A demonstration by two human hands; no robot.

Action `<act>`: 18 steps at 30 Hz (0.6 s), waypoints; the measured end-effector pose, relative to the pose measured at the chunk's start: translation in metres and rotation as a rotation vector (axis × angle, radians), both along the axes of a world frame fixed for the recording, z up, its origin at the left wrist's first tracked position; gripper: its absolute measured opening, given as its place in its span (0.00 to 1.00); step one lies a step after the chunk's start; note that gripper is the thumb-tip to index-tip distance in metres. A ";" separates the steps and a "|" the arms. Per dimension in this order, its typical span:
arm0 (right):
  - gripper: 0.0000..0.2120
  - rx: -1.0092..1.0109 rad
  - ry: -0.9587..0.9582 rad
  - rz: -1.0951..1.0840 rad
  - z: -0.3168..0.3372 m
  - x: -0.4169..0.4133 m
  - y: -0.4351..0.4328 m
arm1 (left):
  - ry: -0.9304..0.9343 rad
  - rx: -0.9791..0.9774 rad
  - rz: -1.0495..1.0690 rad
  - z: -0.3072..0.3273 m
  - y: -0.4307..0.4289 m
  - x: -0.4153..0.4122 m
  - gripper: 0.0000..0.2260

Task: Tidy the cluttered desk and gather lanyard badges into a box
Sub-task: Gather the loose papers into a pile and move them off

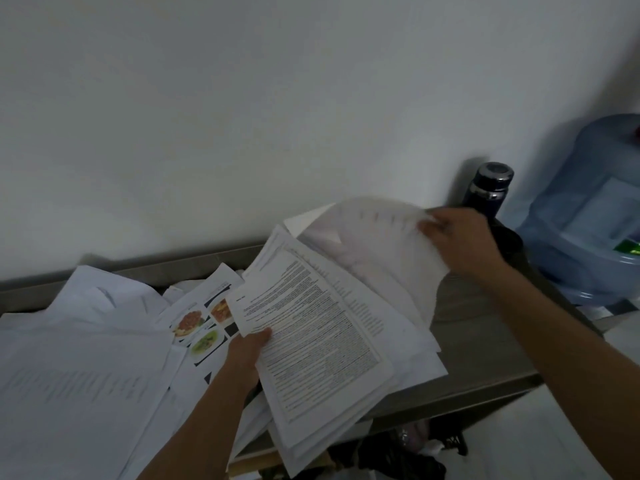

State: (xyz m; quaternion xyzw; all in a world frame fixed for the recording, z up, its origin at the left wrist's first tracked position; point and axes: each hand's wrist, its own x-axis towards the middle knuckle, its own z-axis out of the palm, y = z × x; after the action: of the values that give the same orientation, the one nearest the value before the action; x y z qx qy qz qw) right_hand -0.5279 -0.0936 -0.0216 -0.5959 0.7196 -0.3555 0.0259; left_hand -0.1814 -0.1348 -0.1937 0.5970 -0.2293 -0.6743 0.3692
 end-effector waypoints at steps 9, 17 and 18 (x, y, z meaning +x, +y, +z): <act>0.12 0.014 -0.579 -0.030 0.029 -0.015 0.003 | 0.088 0.014 0.034 0.003 0.003 0.000 0.16; 0.11 0.654 -0.510 0.090 -0.126 0.067 0.003 | 0.328 -0.060 0.062 0.016 0.006 0.001 0.29; 0.16 0.663 -0.466 0.090 -0.137 0.066 0.000 | 0.325 -0.064 0.069 0.017 0.007 0.001 0.29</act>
State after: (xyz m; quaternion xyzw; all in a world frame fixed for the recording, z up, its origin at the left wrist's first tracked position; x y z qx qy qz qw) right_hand -0.4617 -0.0932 -0.1586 -0.4896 0.7432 -0.2282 0.3947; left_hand -0.1805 -0.1280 -0.1768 0.4754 -0.1671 -0.7413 0.4433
